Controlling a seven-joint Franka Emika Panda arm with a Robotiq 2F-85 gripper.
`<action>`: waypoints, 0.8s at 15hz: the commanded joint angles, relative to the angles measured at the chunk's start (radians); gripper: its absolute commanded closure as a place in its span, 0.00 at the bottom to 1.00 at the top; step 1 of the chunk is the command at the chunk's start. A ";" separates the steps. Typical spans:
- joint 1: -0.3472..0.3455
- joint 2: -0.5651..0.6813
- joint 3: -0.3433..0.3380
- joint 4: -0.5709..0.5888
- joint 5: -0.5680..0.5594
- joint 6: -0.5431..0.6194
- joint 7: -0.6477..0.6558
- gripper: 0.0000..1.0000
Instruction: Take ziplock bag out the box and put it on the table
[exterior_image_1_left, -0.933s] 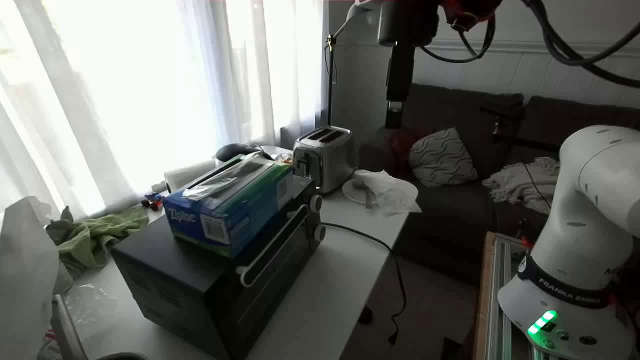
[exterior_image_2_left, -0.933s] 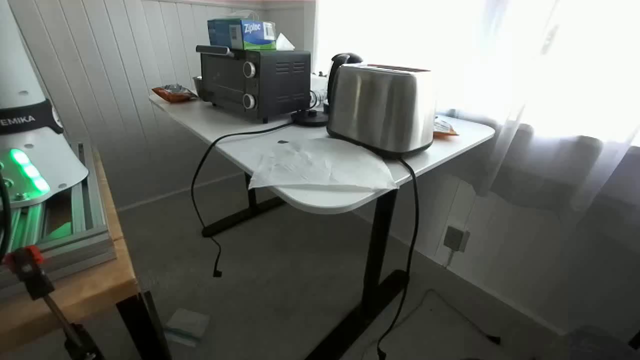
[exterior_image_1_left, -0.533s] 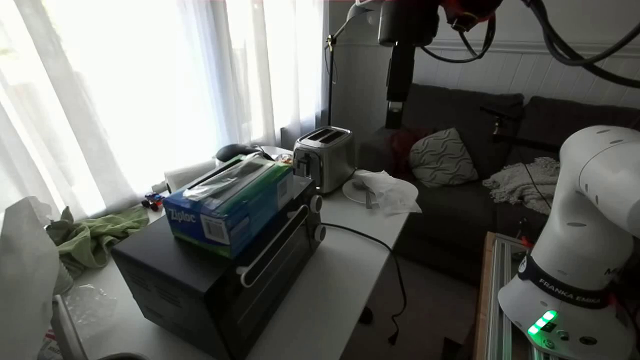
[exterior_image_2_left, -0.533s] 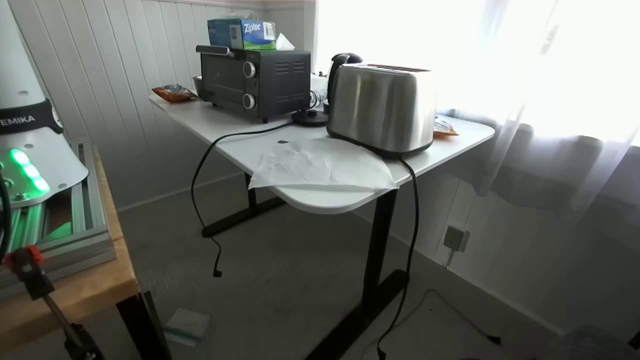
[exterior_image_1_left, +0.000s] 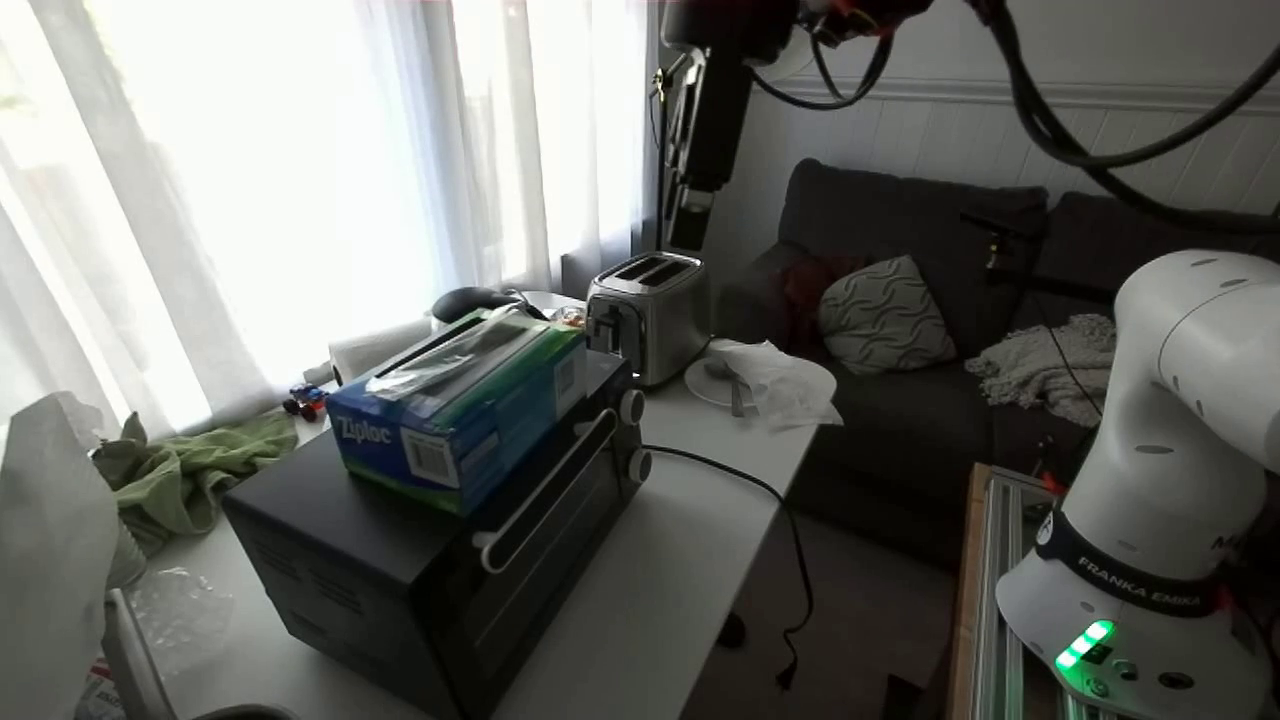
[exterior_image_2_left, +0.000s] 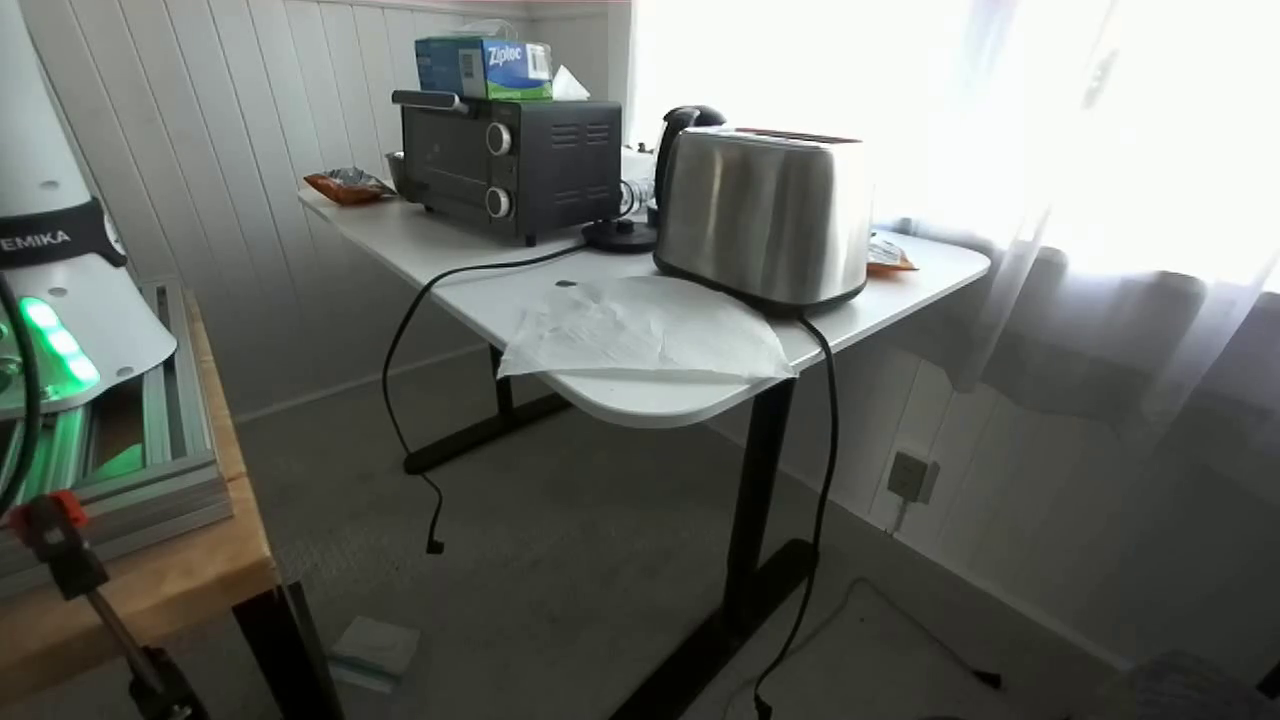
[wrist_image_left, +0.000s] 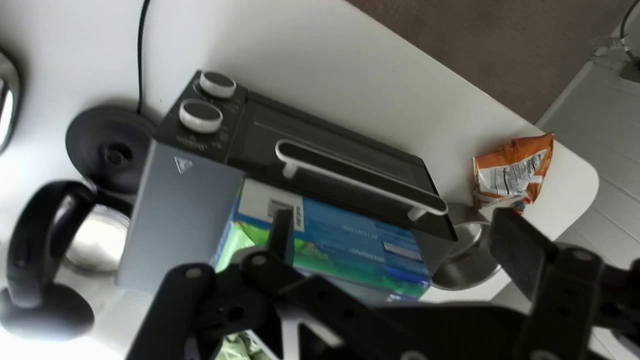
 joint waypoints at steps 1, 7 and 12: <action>0.032 0.162 0.038 0.132 -0.065 0.095 -0.096 0.00; 0.052 0.357 0.030 0.272 -0.111 0.151 -0.360 0.00; 0.046 0.360 0.045 0.254 -0.124 0.165 -0.389 0.00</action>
